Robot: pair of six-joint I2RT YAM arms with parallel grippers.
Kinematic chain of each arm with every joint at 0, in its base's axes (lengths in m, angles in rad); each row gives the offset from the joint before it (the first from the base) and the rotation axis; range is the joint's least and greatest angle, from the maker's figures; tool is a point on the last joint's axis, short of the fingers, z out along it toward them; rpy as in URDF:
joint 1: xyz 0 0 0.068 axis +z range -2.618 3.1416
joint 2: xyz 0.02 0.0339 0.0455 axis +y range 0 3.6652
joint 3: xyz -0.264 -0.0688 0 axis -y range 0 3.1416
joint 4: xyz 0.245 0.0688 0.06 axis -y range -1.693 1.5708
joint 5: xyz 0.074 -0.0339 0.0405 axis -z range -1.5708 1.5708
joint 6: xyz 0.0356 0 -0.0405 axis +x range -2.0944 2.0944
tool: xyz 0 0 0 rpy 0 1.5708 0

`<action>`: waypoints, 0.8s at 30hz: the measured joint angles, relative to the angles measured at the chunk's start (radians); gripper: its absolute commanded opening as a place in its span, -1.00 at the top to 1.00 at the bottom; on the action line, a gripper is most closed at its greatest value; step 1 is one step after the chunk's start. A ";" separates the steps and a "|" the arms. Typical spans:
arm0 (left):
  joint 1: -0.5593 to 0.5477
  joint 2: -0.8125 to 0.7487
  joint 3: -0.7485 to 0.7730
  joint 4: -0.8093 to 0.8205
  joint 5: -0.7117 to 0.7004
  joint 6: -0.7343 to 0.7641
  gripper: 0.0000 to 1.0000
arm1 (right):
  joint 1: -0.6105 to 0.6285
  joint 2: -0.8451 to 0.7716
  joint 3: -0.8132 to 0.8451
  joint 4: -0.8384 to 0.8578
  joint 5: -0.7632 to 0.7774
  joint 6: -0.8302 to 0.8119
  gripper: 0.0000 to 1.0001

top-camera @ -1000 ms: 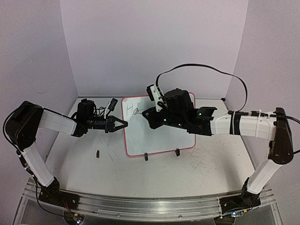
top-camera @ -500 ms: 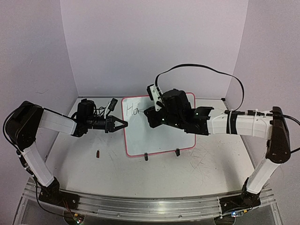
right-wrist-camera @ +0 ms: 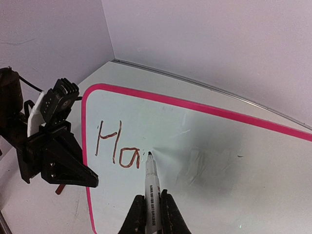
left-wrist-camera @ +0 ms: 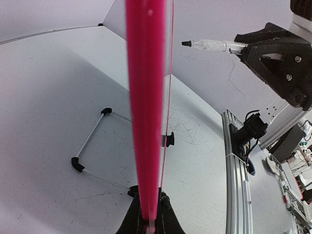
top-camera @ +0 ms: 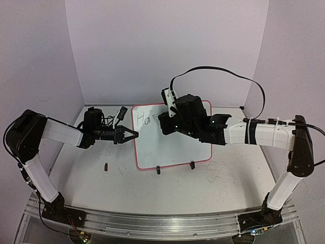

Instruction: Write a sentence on the whiteboard

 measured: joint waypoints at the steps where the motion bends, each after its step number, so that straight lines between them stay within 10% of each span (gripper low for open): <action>1: 0.000 0.000 0.000 0.000 0.000 0.000 1.00 | 0.000 0.003 0.005 0.000 0.002 0.000 1.00; 24: 0.000 0.000 0.000 -0.001 0.000 0.004 1.00 | 0.000 0.037 0.022 -0.001 0.020 0.005 1.00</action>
